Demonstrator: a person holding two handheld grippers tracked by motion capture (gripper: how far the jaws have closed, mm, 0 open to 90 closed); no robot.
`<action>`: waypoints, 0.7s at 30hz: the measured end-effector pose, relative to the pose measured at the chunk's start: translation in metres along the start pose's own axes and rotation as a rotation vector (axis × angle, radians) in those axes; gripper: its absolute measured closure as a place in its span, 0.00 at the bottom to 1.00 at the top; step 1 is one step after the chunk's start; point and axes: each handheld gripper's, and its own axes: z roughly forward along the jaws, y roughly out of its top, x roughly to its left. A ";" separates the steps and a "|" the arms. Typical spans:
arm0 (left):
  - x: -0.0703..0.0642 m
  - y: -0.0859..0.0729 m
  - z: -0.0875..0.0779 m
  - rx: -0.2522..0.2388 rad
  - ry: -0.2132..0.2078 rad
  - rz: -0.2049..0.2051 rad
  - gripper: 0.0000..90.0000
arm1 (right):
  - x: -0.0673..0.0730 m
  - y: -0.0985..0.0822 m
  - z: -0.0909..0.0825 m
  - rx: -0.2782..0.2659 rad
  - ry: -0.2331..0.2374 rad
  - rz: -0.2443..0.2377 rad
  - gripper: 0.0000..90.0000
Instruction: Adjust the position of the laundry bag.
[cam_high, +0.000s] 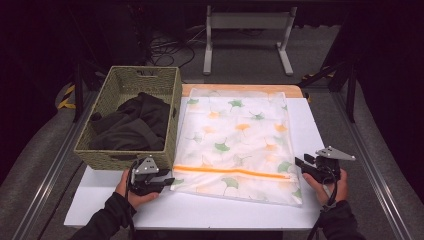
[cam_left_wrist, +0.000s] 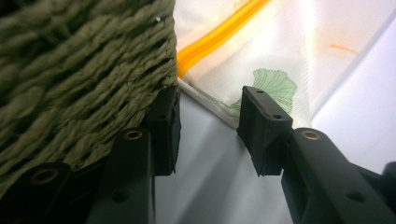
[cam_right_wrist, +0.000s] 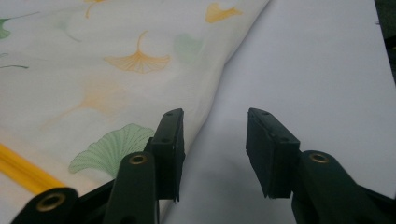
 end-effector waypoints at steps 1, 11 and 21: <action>-0.001 0.001 0.001 0.000 -0.017 -0.013 0.61 | -0.001 0.001 0.003 0.002 0.013 0.001 0.67; -0.007 0.003 0.004 0.010 0.001 -0.023 0.54 | -0.001 0.013 0.022 0.050 0.001 -0.010 0.71; -0.012 0.005 0.004 0.021 -0.024 0.010 1.00 | 0.001 0.016 0.028 0.081 0.028 -0.007 0.94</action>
